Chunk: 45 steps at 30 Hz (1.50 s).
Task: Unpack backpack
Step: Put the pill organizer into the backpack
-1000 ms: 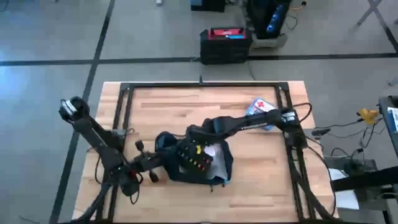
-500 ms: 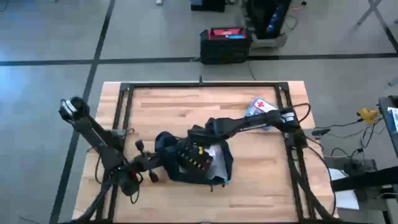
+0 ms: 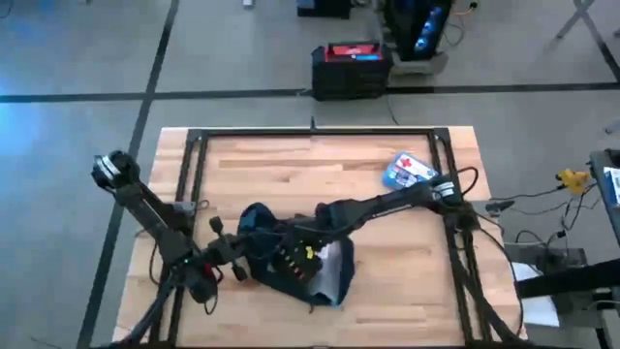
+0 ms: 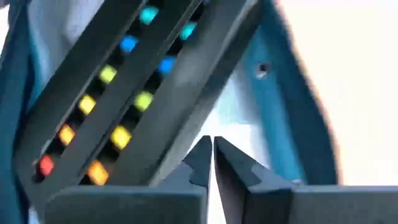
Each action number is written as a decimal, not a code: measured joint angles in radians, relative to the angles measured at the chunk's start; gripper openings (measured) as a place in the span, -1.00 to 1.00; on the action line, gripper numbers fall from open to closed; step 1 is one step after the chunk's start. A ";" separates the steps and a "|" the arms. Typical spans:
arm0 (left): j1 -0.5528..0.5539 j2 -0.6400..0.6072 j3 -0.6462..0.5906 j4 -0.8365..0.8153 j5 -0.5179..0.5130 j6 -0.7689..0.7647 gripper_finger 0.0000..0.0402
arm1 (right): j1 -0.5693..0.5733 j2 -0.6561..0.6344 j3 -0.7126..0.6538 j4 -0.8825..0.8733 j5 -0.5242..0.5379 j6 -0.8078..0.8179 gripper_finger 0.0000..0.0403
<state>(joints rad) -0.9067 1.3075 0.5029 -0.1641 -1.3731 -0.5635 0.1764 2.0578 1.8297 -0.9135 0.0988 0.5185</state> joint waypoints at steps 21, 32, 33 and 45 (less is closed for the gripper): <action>0.049 0.052 -0.115 0.245 0.156 0.039 -1.00 | 0.113 0.039 -0.003 0.104 -0.030 0.118 -1.00; 0.097 0.199 -0.112 0.322 0.158 0.092 -1.00 | 0.105 0.085 -0.004 0.175 -0.046 0.056 -1.00; 0.097 0.205 -0.113 0.322 0.151 0.092 -1.00 | 0.105 0.085 -0.004 0.187 -0.049 0.051 -1.00; 0.094 0.196 -0.112 0.313 0.127 0.121 -1.00 | 0.092 0.063 0.042 0.104 -0.142 0.066 -1.00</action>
<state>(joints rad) -0.8126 1.5033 0.3904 0.1492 -1.2461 -0.4425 0.2680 2.1208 1.8716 -0.8092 -0.0436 0.5842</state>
